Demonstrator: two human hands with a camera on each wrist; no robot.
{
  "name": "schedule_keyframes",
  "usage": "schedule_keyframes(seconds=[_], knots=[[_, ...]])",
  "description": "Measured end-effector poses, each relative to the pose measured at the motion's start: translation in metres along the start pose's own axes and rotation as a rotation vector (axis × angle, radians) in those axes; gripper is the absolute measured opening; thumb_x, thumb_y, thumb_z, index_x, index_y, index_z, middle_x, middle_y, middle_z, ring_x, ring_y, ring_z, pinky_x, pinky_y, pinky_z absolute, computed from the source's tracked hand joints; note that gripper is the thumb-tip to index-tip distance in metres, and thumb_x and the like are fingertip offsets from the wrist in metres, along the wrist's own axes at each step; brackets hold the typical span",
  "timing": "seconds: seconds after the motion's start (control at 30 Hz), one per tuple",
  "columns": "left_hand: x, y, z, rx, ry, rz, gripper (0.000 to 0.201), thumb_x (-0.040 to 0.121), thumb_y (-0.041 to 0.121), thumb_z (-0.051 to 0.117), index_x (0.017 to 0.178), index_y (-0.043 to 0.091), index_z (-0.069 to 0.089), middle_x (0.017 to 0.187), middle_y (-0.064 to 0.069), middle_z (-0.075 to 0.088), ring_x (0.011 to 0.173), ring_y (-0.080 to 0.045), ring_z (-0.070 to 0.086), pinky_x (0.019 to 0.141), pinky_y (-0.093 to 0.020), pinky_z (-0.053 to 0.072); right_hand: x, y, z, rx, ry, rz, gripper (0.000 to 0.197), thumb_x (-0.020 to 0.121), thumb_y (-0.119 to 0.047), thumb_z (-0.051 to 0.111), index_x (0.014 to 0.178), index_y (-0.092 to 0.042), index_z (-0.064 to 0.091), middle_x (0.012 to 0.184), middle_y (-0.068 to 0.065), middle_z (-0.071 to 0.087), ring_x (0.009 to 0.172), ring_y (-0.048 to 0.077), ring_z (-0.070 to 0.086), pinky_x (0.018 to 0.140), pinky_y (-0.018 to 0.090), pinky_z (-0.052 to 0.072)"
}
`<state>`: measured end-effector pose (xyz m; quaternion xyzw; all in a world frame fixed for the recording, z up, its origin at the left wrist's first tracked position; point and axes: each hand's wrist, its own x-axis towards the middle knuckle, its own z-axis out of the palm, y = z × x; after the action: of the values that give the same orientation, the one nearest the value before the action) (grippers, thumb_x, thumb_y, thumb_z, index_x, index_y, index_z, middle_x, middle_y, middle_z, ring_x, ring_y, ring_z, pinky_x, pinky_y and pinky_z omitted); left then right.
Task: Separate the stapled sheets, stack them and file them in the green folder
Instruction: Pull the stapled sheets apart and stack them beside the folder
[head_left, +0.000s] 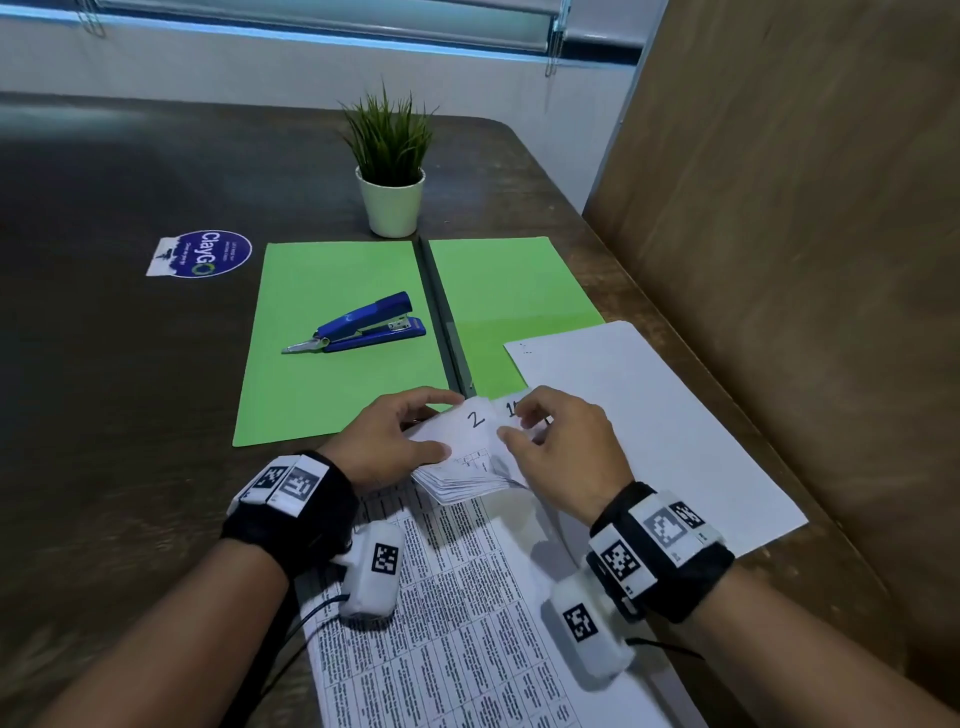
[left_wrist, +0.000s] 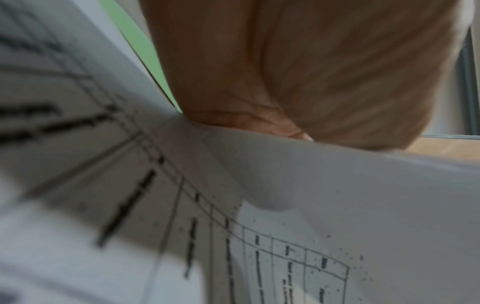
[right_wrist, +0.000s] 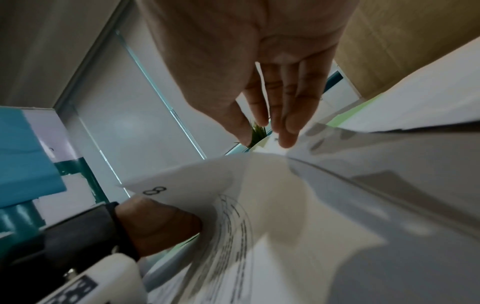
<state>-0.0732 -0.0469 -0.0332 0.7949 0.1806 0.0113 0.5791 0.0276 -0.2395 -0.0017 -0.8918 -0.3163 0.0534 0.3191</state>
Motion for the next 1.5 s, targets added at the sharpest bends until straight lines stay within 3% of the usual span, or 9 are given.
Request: schedule_keyframes(seconds=[0.13,0.33,0.47,0.6,0.77,0.93,1.17,1.33,1.5], knots=[[0.000,0.001,0.000,-0.017,0.004,0.017,0.053,0.084,-0.002,0.074,0.118,0.037,0.067,0.114,0.000,0.072,0.102,-0.018,0.068,0.094,-0.037,0.055,-0.001,-0.001,0.004,-0.095,-0.070,0.006,0.029,0.083,-0.042,0.072,0.105,-0.024,0.064,0.105,-0.007,0.069,0.093,0.017,0.066,0.085,0.033,0.052],[0.000,-0.001,-0.001,-0.040,-0.003,0.028,0.050,0.083,-0.003,0.074,0.113,0.037,0.071,0.118,0.008,0.073,0.107,-0.014,0.069,0.096,-0.034,0.055,0.004,0.003,0.015,0.002,-0.116,0.103,0.021,0.076,-0.040,0.081,0.080,-0.024,0.067,0.076,-0.010,0.068,0.076,0.012,0.066,0.077,0.035,0.057],[0.001,-0.003,-0.001,-0.057,-0.007,0.033,0.052,0.083,-0.004,0.074,0.107,0.041,0.072,0.116,0.009,0.074,0.104,-0.011,0.069,0.095,-0.032,0.055,0.007,0.005,0.019,0.064,-0.079,0.130,0.036,0.073,-0.040,0.084,0.099,-0.026,0.066,0.086,-0.009,0.065,0.080,0.014,0.063,0.079,0.033,0.055],[0.001,-0.004,-0.001,-0.064,-0.003,0.034,0.052,0.083,-0.003,0.074,0.105,0.044,0.072,0.114,0.009,0.074,0.103,-0.011,0.070,0.095,-0.034,0.056,0.011,0.008,0.021,0.120,-0.096,0.139,0.022,0.073,-0.032,0.085,0.083,-0.021,0.069,0.077,-0.008,0.067,0.075,0.013,0.065,0.077,0.034,0.056],[0.002,-0.003,0.000,-0.034,-0.003,0.045,0.051,0.082,-0.002,0.076,0.112,0.038,0.066,0.114,0.001,0.072,0.105,-0.023,0.069,0.094,-0.040,0.057,0.012,0.008,0.028,0.212,-0.092,0.107,0.022,0.078,-0.022,0.082,0.064,-0.016,0.066,0.060,-0.005,0.064,0.053,0.008,0.055,0.060,0.029,0.052],[0.000,-0.003,-0.001,-0.041,0.022,0.081,0.044,0.080,-0.001,0.077,0.106,0.029,0.060,0.120,0.003,0.066,0.101,-0.030,0.069,0.089,-0.050,0.058,0.008,0.011,0.029,0.163,-0.121,-0.037,0.029,0.087,-0.022,0.074,0.061,-0.025,0.061,0.065,-0.008,0.062,0.058,0.006,0.052,0.060,0.024,0.044],[0.005,-0.002,-0.002,0.099,-0.004,-0.040,0.004,0.079,0.019,0.078,0.083,0.020,0.078,0.087,-0.002,0.078,0.088,-0.028,0.073,0.089,-0.046,0.058,-0.001,0.007,0.021,0.170,-0.181,-0.155,0.032,0.084,-0.036,0.075,0.058,-0.026,0.058,0.060,-0.009,0.055,0.058,0.013,0.050,0.057,0.032,0.044],[0.005,0.008,-0.006,0.197,-0.030,-0.157,0.013,0.077,0.028,0.081,0.071,0.017,0.076,0.068,0.004,0.071,0.063,-0.014,0.063,0.065,-0.028,0.049,-0.002,0.007,0.014,0.067,-0.144,-0.158,0.045,0.091,-0.027,0.065,0.056,-0.014,0.040,0.053,0.003,0.046,0.052,0.016,0.040,0.056,0.039,0.046],[0.002,0.014,-0.011,0.220,-0.055,-0.219,0.015,0.078,0.032,0.083,0.076,0.017,0.078,0.076,0.002,0.077,0.065,-0.013,0.067,0.066,-0.025,0.050,-0.006,0.009,0.009,0.206,-0.115,-0.147,0.046,0.092,-0.024,0.064,0.059,-0.013,0.034,0.052,-0.006,0.031,0.049,0.010,0.030,0.051,0.036,0.039]])
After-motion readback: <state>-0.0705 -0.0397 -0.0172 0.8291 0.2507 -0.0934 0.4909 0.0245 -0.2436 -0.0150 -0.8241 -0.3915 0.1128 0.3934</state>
